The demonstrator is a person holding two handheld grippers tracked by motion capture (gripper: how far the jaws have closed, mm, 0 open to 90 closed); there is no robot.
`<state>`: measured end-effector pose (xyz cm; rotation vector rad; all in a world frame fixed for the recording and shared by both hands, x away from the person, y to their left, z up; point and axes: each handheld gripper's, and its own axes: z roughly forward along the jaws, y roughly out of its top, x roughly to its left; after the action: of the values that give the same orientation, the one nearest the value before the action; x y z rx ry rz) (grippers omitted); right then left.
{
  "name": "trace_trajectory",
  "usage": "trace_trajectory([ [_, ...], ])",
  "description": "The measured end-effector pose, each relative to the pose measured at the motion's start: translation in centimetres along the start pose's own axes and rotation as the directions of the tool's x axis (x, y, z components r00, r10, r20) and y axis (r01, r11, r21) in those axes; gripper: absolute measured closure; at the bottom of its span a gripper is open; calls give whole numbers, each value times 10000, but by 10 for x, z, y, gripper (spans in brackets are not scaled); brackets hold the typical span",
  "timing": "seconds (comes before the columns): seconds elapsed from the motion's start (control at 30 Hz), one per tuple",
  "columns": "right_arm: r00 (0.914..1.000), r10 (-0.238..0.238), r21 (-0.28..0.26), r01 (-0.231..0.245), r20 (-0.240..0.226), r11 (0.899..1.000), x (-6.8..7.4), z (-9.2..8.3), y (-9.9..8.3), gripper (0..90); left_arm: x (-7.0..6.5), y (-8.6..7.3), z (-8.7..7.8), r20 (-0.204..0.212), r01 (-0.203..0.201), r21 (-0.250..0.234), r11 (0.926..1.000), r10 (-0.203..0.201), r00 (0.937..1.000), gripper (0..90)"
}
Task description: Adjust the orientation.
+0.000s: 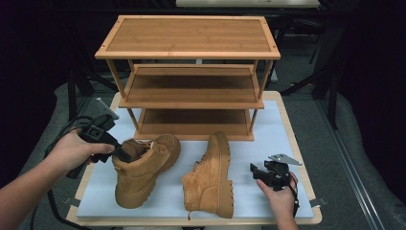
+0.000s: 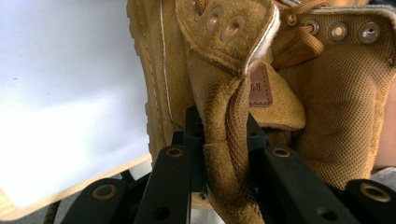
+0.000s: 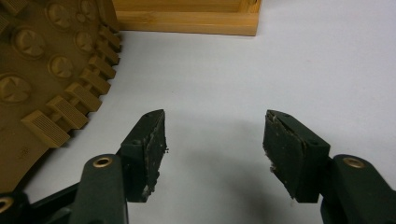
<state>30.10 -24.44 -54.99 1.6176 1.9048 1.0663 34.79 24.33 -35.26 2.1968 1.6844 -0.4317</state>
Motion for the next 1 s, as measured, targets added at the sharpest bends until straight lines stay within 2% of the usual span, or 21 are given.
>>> trace_trajectory([
  [0.3,9999,101,-22,-101,38,9999,-1,0,0,387,-20,-12,-60,147,-28,-712,9975,39,9999,787],
  [0.33,9999,98,-15,-98,43,10000,-1,0,0,387,-22,-13,-65,208,47,-831,9965,-29,9998,788],
  [0.4,9999,109,-26,-109,46,9999,-1,0,0,387,-26,-14,-75,256,-24,-964,9953,49,9997,788],
  [0.43,9999,93,-10,-93,73,10000,-1,0,0,389,-26,-14,-75,256,-24,-964,9953,49,9997,788],
  [0.47,9999,97,-15,-97,58,10000,-2,0,0,389,-30,-16,-84,268,-130,-1061,9943,159,9995,788],
  [0.7,9997,221,-38,-221,42,9997,-3,0,0,390,-34,-19,-98,557,-287,-1535,9877,376,9977,791],
  [0.8,9997,232,-18,-232,61,9997,-4,1,-1,390,-36,-18,-103,623,-366,-1524,9876,466,9970,792],
  [0.9,9997,251,-1,-251,76,9997,-4,1,-1,391,-37,-17,-106,636,-304,-1696,9850,417,9971,794],
  [1.0,9996,269,4,-269,55,9996,-4,1,-1,392,-38,-18,-110,816,-275,-1927,9809,439,9957,794],
])
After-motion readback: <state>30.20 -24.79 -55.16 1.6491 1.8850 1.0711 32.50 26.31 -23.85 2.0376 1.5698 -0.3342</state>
